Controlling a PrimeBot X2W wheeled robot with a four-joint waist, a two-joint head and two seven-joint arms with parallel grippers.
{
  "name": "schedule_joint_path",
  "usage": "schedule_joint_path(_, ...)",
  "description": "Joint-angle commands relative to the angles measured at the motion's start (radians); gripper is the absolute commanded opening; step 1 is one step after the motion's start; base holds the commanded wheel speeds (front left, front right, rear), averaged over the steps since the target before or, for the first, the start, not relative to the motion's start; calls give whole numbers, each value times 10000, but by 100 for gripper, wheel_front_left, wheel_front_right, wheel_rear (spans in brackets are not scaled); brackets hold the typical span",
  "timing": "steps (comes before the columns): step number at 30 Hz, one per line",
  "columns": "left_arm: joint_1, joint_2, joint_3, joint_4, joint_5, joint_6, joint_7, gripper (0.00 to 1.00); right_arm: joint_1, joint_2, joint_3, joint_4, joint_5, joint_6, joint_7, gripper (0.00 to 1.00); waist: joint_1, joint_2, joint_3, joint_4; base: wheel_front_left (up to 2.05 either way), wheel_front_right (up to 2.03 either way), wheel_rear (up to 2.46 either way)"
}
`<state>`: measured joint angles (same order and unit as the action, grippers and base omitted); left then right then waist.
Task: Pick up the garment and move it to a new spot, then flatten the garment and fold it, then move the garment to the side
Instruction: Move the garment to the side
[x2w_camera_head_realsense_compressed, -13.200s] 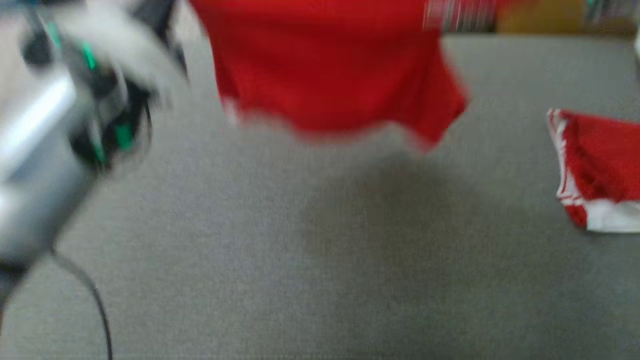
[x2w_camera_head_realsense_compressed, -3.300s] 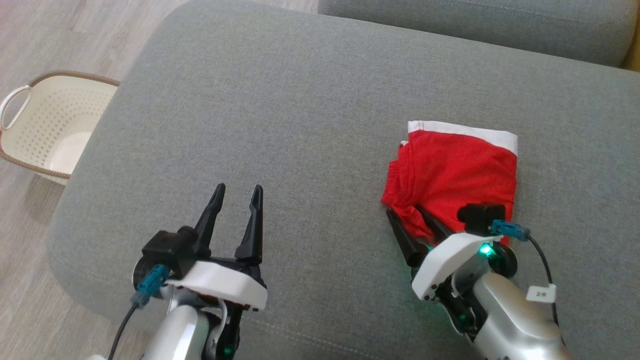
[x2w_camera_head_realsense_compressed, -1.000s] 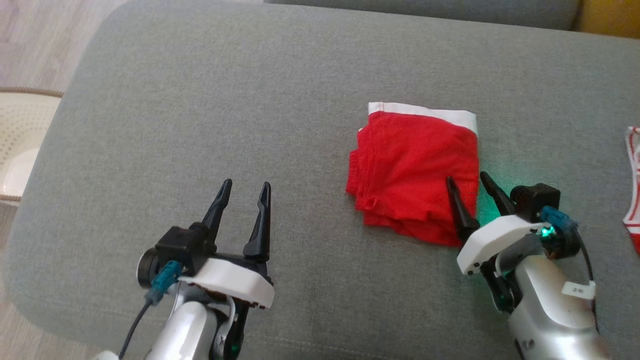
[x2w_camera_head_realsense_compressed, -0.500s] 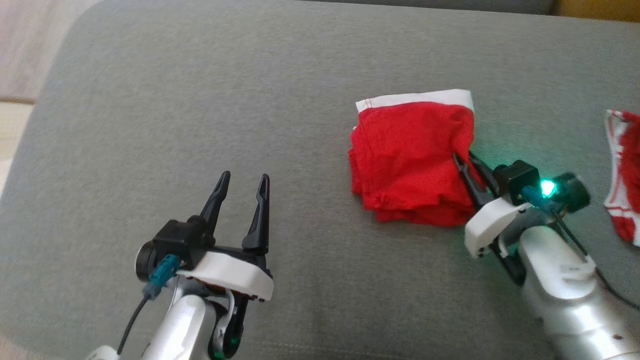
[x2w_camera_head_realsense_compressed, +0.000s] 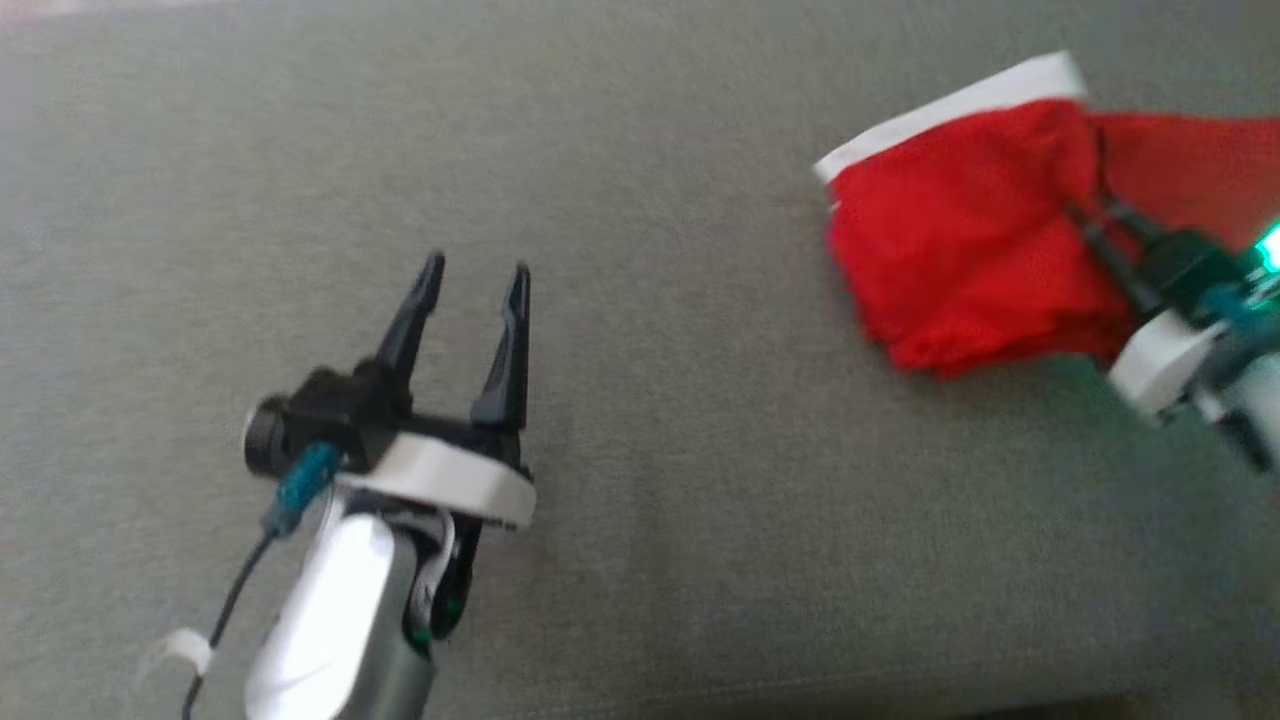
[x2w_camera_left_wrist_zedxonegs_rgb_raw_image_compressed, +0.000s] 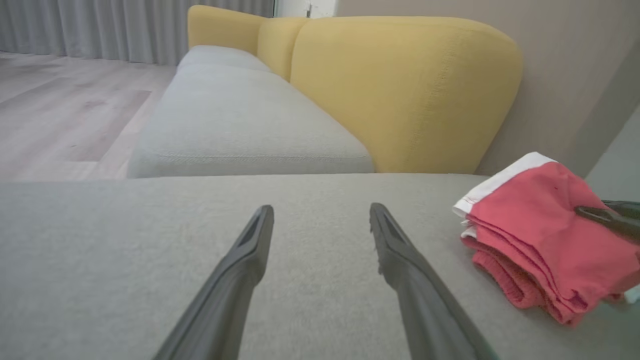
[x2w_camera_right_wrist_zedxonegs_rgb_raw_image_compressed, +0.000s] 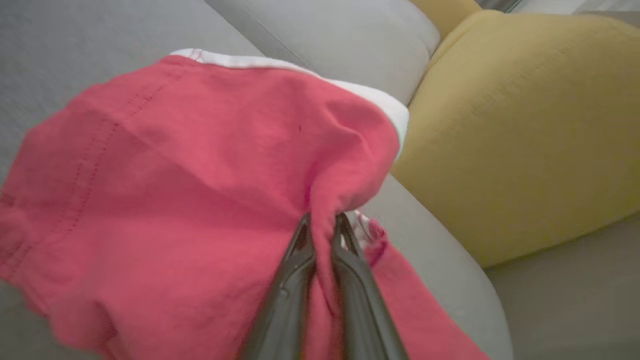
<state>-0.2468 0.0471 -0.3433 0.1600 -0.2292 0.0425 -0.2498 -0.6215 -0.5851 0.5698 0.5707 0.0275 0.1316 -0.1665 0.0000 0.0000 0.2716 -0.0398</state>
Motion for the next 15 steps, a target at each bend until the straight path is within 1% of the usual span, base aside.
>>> schedule_joint_path(1, -541, 31, 339, -363, 122, -79, -120, 100, -326, -605, 120, -352, 230, -9, 154, 0, 0, 0, 850, -742, 0, 0, 0)
schedule_joint_path(4, -945, 31, 307, -289, 266, -216, -120, 100, -614, -1354, 121, -408, 602, -9, 442, 0, 0, 0, 1304, -996, 0, 0, 0)
schedule_joint_path(8, -1364, 31, 288, -213, 372, -323, -120, 100, -770, -1860, -270, -219, 840, -9, 1040, 0, 0, 0, 1733, -1185, 0, 0, 0)
schedule_joint_path(11, -1550, 31, 276, -182, 407, -358, -120, 100, -805, -1956, -1084, 3, 644, -9, 1501, 0, 0, 0, 1928, -1243, 0, 0, 0)
schedule_joint_path(13, -1620, 31, 269, -178, 418, -371, -120, 100, -704, -1767, -1789, 215, 458, -9, 1888, 0, 0, 0, 2011, -1253, 0, 0, 0)
schedule_joint_path(14, -1620, 31, 269, -178, 418, -371, -120, 100, -704, -1767, -1789, 215, 458, -9, 1888, 0, 0, 0, 2011, -1253, 0, 0, 0)
schedule_joint_path(15, -1642, 31, 259, -182, 414, -375, -120, 100, -644, -1683, -1995, 224, 317, -9, 1967, 0, 0, 0, 2045, -1245, 0, 0, 0)
